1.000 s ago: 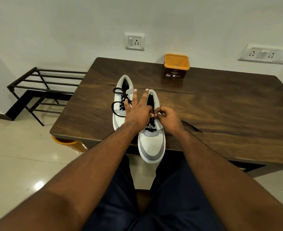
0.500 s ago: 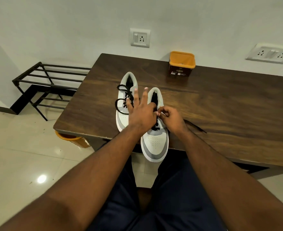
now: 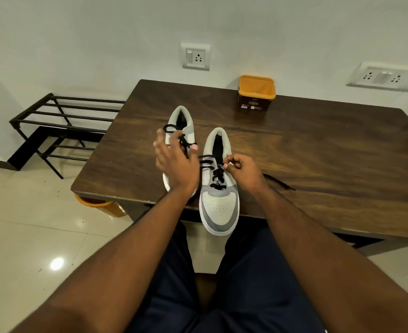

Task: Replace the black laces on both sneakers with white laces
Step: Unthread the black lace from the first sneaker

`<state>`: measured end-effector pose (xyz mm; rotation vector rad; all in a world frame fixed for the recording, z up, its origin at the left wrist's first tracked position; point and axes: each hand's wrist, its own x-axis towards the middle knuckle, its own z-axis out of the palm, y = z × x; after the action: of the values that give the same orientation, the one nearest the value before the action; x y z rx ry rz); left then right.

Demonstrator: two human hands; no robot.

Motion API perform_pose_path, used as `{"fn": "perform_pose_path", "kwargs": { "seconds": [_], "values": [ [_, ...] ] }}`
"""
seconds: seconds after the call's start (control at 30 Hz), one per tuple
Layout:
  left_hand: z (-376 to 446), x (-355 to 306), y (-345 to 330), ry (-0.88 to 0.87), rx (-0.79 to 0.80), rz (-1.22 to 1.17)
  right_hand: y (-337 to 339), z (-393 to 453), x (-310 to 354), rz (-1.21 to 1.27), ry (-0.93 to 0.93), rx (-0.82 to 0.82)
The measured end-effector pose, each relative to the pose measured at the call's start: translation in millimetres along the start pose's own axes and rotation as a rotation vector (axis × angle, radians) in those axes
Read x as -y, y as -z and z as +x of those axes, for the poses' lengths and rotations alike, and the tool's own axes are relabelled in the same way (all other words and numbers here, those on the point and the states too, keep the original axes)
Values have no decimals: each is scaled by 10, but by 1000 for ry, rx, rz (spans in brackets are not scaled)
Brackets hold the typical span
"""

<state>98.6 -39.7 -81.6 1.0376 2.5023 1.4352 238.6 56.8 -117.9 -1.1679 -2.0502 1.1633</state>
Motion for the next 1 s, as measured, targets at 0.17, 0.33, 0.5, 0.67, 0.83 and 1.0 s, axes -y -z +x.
{"fn": "perform_pose_path", "kwargs": {
  "seconds": [0.17, 0.33, 0.5, 0.67, 0.83, 1.0],
  "values": [
    [54, -179, -121, -363, 537, 518, -3, 6, -16, 3, 0, -3],
    [12, -150, -170, -222, 284, -11, 26, 24, -45, 2, -16, 7],
    [252, -75, 48, 451, -433, -625, 41, 10, -5, -9, -31, 15],
    [151, -50, 32, -242, 34, 88, 36, 9, 60, -40, -38, 16],
    [51, -168, -202, -397, 578, 587, 63, -1, 86, -36, -2, 29],
    [23, -120, -154, -363, 320, 134, 129, -55, 152, -42, 5, 20]
  ]
}}
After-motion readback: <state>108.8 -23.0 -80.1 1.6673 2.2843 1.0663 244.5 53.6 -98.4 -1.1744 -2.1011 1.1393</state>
